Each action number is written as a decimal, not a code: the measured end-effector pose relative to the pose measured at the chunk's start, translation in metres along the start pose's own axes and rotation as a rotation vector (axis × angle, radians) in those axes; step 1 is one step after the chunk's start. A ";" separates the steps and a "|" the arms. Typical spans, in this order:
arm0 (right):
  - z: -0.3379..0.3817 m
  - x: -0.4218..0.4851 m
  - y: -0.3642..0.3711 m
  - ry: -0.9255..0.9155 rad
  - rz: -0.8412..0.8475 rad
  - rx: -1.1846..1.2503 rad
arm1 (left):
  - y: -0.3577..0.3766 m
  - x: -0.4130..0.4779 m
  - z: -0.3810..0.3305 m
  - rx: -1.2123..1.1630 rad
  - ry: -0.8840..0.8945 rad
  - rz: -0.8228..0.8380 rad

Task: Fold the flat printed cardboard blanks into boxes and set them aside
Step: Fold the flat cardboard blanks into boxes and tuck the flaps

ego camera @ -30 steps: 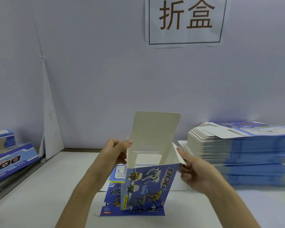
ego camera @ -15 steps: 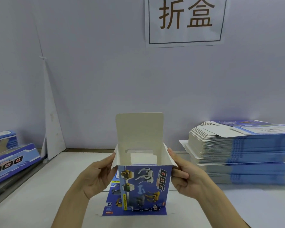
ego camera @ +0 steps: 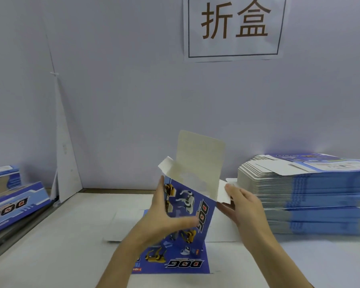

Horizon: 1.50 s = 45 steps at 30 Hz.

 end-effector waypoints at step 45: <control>0.071 -0.027 -0.021 -0.727 -0.045 -0.021 | -0.008 -0.048 -0.071 0.390 0.611 -0.230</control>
Point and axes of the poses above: each hand's wrist, its own x-axis towards the middle knuckle, its own y-axis out of the palm, z = x × y, the point moved 3 cm from there along x, towards the middle knuckle, and after that the axes turned 1 degree about x, right-handed, at the moved point
